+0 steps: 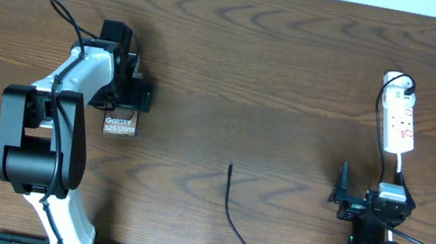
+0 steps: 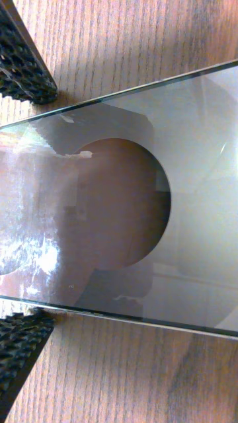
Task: Plug charger to phone and switch on socket
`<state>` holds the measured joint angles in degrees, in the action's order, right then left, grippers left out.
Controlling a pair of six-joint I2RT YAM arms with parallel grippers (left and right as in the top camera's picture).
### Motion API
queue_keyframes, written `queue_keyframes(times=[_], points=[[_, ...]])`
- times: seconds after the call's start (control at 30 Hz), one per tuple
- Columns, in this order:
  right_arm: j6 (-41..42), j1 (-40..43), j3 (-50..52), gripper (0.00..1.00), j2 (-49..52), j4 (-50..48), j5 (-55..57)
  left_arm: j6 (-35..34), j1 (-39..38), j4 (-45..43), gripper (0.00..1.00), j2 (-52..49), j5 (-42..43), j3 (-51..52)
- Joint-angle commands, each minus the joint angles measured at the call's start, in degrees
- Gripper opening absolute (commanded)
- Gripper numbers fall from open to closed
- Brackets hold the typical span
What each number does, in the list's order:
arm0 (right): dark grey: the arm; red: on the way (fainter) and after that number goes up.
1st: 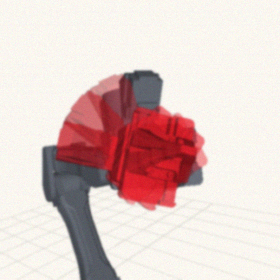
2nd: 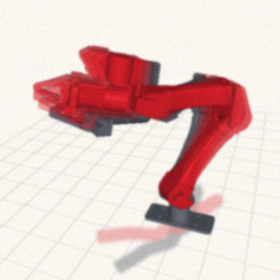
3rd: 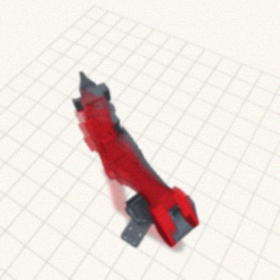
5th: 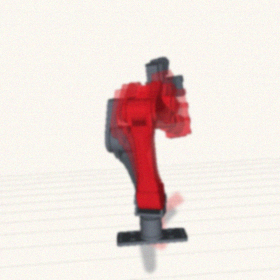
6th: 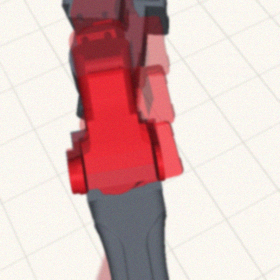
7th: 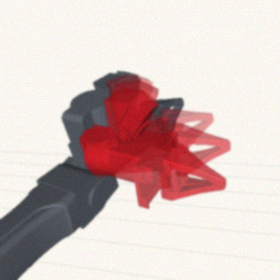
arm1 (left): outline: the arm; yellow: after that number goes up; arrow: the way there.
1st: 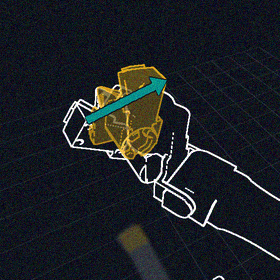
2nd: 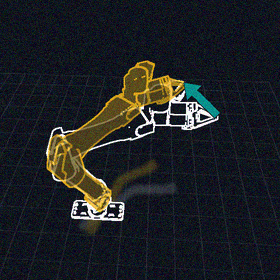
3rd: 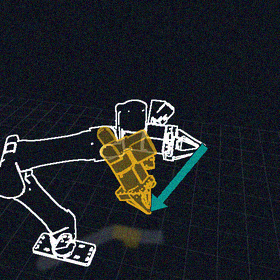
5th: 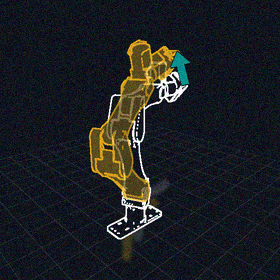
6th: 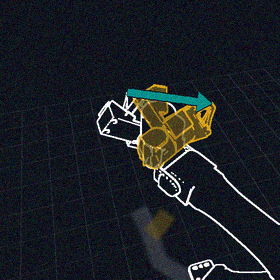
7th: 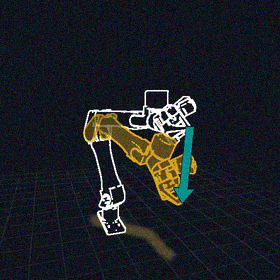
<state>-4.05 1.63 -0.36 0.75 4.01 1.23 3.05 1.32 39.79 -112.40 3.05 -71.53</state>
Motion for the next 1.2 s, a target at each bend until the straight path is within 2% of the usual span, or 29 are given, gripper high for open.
queue_keyframes(times=[0.0,0.23,0.33,0.57,0.63,1.17], points=[[-0.7,-0.3,0.0,0.99,0.0,0.2,-0.2,0.1,-0.2,0.3,0.99,-0.5,-0.7,1.2],[-0.7,-0.3,0.0,0.99,0.0,0.2,-0.2,0.1,-0.2,0.6,1.0,-0.5,-0.7,1.2],[-0.7,-0.3,0.0,0.99,0.0,0.2,-0.2,0.1,-0.2,0.6,0.94,-0.5,-0.7,1.2],[-0.7,-0.3,0.0,0.99,0.0,0.2,-0.2,0.1,-0.2,0.6,0.93,-0.5,-0.7,1.2],[-0.7,-0.3,0.0,0.99,0.0,0.2,-0.2,0.1,-0.2,0.6,0.9,-0.5,-0.7,1.2],[-0.7,-0.3,0.0,0.99,0.0,0.2,-0.2,0.1,-0.2,0.6,0.83,-0.5,-0.7,1.2]])
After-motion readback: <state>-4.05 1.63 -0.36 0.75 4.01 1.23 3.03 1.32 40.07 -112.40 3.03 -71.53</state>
